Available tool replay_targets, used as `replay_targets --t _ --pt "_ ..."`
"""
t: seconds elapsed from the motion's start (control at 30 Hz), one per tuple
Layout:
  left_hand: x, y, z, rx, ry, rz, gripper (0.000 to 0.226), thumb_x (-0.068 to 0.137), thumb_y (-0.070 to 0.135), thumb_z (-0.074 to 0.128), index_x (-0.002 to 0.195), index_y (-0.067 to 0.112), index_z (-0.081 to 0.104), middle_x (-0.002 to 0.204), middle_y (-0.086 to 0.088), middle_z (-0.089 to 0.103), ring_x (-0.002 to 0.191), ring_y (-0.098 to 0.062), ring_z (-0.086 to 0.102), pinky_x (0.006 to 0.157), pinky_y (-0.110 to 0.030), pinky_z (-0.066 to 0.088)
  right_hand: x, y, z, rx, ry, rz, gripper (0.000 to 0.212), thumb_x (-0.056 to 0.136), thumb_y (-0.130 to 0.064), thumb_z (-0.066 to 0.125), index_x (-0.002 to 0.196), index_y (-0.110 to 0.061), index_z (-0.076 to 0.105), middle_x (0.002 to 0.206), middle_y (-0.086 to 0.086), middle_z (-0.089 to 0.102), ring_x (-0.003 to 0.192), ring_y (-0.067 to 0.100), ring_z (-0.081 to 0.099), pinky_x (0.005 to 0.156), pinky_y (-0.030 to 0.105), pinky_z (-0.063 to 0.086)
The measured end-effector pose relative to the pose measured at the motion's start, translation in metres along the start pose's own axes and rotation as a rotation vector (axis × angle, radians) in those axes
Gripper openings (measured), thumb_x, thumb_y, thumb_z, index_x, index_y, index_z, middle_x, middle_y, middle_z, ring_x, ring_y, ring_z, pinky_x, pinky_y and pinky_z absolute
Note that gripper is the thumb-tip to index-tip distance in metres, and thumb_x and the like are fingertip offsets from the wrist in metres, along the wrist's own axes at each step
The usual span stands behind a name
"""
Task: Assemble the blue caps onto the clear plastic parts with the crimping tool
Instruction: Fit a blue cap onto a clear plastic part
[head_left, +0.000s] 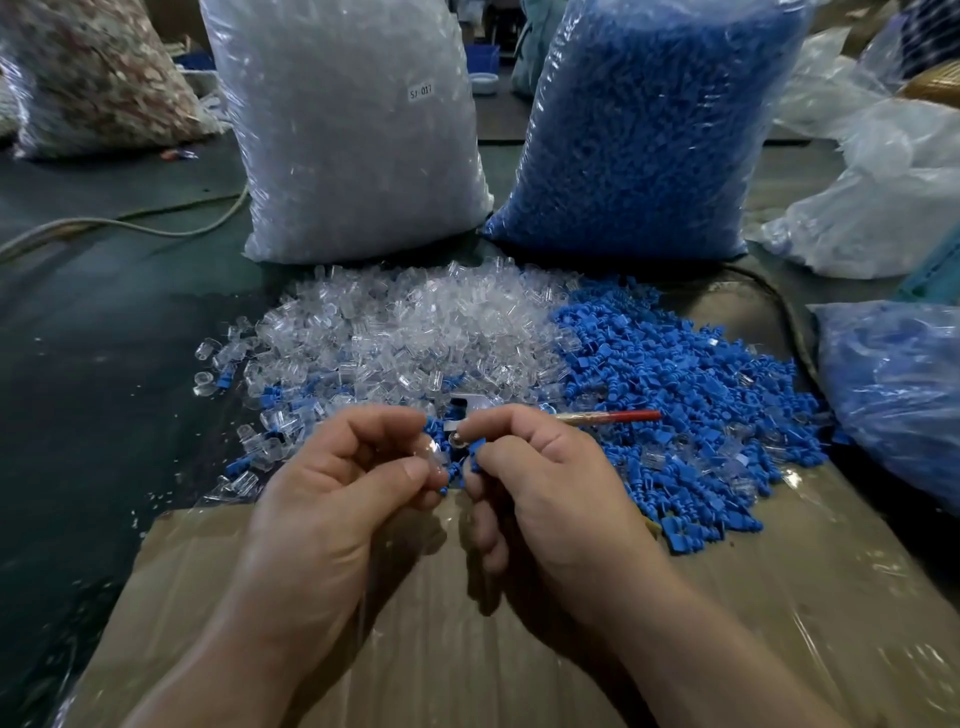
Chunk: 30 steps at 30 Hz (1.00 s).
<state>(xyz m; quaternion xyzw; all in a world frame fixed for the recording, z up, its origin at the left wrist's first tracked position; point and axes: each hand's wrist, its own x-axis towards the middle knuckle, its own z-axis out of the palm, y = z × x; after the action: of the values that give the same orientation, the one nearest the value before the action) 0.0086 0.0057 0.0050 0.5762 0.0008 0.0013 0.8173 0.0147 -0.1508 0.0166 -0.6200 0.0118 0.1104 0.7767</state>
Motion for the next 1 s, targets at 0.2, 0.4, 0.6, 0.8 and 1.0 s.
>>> replay_targets --t 0.2,0.4,0.6,0.8,1.0 --pt "-0.002 -0.001 0.004 -0.179 -0.025 -0.073 0.028 0.070 -0.005 0.064 0.089 0.012 0.076 0.074 -0.015 0.068 0.064 -0.023 0.070 0.059 -0.033 0.059 -0.004 -0.006 0.000 0.109 -0.064 -0.046 0.010 0.096 -0.003 0.056 0.105 -0.007 0.055 0.073 0.013 0.068 0.057 0.025 0.063 0.050 0.036 0.054" --pt "-0.003 0.001 0.002 -0.127 -0.039 -0.103 0.034 0.056 0.004 0.081 0.088 0.012 0.076 0.074 -0.017 0.067 0.059 -0.021 0.065 0.054 -0.030 0.056 -0.009 -0.006 0.000 -0.170 -0.053 -0.135 0.019 0.095 -0.006 0.058 0.084 -0.019 0.066 0.067 0.017 0.066 0.055 0.028 0.062 0.053 0.041 0.056" --pt "-0.002 -0.001 0.001 -0.107 0.010 -0.136 0.023 0.066 0.009 0.071 0.089 0.014 0.076 0.078 -0.016 0.070 0.062 -0.021 0.067 0.056 -0.032 0.058 -0.005 0.001 -0.004 -0.454 0.003 -0.202 0.010 0.093 -0.017 0.062 0.089 -0.026 0.064 0.070 0.003 0.069 0.061 0.018 0.069 0.065 0.038 0.060" --pt "0.010 0.009 -0.021 0.221 0.258 0.028 0.028 0.088 -0.001 0.065 0.087 0.025 0.075 0.079 -0.008 0.075 0.069 -0.017 0.070 0.061 -0.029 0.058 -0.009 0.002 -0.006 -1.313 0.024 -0.376 0.014 0.093 -0.041 0.049 0.101 -0.030 0.054 0.094 -0.012 0.057 0.087 0.012 0.054 0.072 0.034 0.042" --pt "0.004 -0.006 -0.009 0.705 0.204 0.111 0.017 0.080 0.029 0.066 0.092 0.041 0.066 0.086 0.009 0.074 0.084 -0.009 0.073 0.081 -0.044 0.057 0.000 0.010 0.014 -1.495 0.049 -0.459 0.026 0.094 -0.047 0.043 0.112 -0.030 0.049 0.095 -0.003 0.054 0.081 0.027 0.059 0.056 0.035 0.026"
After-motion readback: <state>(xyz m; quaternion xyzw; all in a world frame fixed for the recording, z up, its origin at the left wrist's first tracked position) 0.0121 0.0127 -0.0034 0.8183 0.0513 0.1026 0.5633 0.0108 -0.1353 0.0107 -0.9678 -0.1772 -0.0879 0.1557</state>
